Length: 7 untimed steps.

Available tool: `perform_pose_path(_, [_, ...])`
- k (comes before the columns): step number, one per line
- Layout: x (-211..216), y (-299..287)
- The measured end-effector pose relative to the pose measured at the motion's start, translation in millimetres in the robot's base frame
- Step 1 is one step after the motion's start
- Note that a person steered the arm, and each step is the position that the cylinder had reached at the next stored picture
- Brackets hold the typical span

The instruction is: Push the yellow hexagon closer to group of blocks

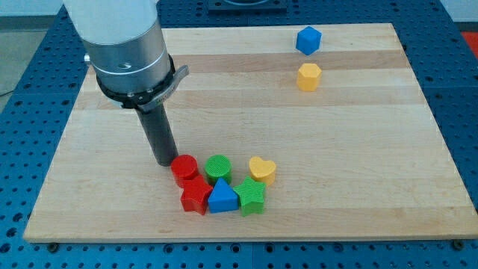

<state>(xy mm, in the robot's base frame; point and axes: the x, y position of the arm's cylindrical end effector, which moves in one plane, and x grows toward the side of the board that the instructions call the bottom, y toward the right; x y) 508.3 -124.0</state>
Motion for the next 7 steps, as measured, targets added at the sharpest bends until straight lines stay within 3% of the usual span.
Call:
perform_pose_path(1, [-21.3,29.4])
perform_pose_path(3, [-65.4,213.6])
perform_pose_path(4, [-104.1,268.8])
perform_pose_path(5, [-164.1,293.2])
perform_pose_path(6, [-191.9,266.0])
perform_pose_path(7, [-154.0,194.0])
